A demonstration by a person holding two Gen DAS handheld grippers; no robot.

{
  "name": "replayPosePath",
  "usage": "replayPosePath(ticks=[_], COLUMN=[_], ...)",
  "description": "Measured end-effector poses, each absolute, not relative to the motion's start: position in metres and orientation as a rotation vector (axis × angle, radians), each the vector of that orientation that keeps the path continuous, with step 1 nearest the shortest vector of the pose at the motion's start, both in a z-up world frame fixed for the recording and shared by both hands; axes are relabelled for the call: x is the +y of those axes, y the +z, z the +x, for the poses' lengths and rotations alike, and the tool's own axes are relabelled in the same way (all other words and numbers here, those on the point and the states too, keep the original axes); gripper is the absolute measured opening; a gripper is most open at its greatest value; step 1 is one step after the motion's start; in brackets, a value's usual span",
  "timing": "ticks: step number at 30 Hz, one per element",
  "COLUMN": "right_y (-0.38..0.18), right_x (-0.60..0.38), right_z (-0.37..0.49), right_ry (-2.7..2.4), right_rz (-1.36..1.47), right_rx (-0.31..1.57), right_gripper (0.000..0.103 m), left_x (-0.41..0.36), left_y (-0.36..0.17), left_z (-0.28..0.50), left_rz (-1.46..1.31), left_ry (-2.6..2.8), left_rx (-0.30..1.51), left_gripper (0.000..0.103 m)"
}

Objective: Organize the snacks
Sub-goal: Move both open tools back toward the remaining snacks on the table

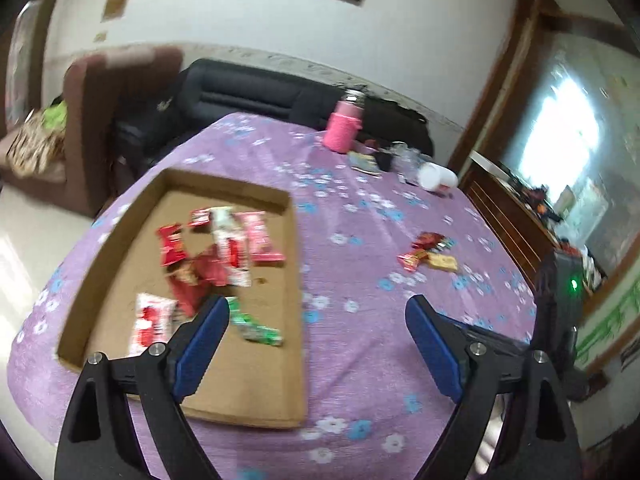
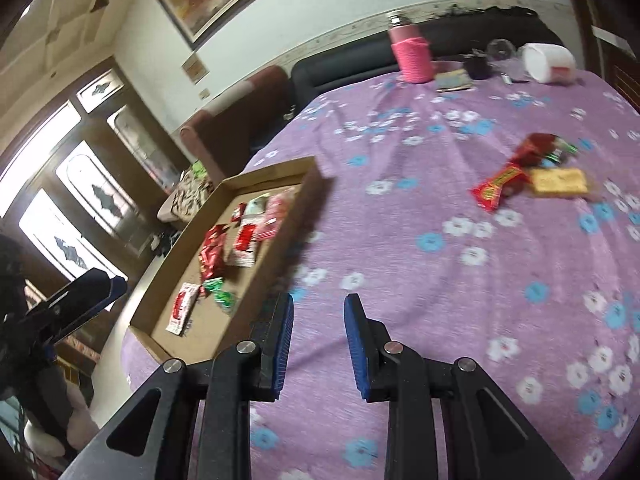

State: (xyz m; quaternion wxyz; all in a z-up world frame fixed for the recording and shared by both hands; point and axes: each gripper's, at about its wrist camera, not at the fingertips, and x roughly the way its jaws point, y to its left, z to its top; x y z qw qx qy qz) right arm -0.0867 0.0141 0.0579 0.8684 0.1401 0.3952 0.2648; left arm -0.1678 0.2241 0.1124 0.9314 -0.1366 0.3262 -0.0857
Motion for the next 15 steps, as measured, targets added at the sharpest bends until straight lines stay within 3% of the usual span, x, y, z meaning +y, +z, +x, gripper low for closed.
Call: replayPosePath(ticks=[7, 11, 15], right_y=[0.060, 0.059, 0.055], right_x=[-0.038, -0.072, -0.110], right_z=[-0.090, -0.090, -0.090], right_ry=[0.474, 0.407, 0.332], right_rz=[0.360, 0.384, 0.447], right_rx=[0.793, 0.773, 0.763], right_gripper=[0.029, 0.042, 0.042], left_x=[0.152, 0.117, 0.097], left_y=[0.090, 0.080, 0.064], left_z=[-0.156, -0.141, -0.111], left_rz=[-0.201, -0.133, -0.123], left_ry=[-0.317, -0.335, -0.310], left_rx=[0.795, 0.826, 0.852], left_gripper=[0.089, 0.089, 0.089])
